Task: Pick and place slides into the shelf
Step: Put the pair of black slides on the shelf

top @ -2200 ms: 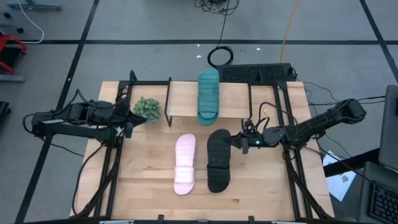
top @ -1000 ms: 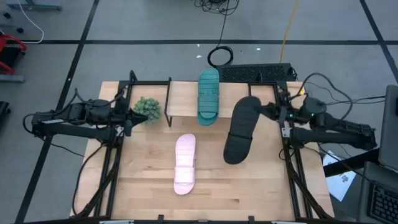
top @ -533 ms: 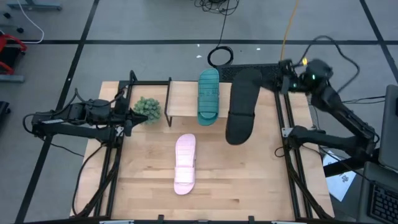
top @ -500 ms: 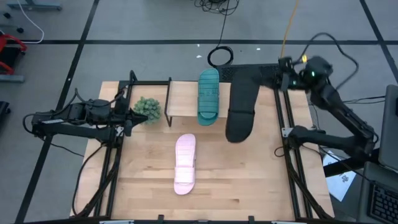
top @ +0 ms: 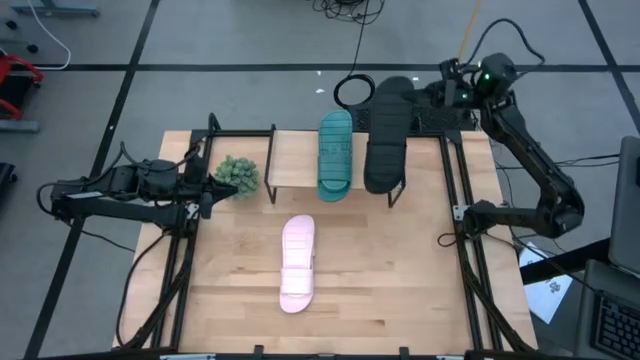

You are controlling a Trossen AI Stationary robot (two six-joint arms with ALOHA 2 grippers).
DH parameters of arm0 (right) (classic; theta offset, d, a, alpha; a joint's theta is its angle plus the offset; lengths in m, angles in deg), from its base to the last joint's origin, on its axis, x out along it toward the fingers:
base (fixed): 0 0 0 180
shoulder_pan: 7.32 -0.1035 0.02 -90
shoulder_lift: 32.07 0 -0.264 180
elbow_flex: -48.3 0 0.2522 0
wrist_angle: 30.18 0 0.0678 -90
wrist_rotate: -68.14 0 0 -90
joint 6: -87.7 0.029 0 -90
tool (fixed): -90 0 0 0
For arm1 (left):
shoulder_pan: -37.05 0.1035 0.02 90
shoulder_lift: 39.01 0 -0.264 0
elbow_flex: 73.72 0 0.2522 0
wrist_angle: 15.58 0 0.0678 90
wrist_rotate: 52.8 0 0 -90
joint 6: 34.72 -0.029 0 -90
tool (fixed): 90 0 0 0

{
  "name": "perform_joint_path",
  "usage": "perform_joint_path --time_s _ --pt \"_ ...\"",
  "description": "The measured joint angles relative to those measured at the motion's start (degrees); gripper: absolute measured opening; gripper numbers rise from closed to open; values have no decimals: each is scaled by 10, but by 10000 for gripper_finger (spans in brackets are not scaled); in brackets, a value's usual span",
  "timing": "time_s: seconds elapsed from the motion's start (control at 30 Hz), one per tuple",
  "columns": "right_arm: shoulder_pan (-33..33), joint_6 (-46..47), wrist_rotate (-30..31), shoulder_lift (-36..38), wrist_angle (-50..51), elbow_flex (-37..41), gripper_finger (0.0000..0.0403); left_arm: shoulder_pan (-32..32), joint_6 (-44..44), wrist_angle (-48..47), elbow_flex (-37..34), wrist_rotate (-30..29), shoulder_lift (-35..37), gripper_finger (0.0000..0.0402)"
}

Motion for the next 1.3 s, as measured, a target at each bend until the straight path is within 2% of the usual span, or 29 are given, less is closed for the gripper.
perform_joint_path --time_s 0.1,0.27,0.53,0.67,1.3 --pt "9 8 -21 -18 -15 10 50 0 2 0 0 0 -1 33" --pt "17 0 -23 -39 -46 50 50 0 2 1 0 -8 -1 33" --pt "35 88 -34 -57 -224 146 49 0 4 2 0 -17 -1 33" --pt "47 113 -41 -71 -277 180 49 0 5 5 0 -17 -1 33" --pt "47 97 -49 -151 -309 184 49 0 15 12 0 -22 -1 33"
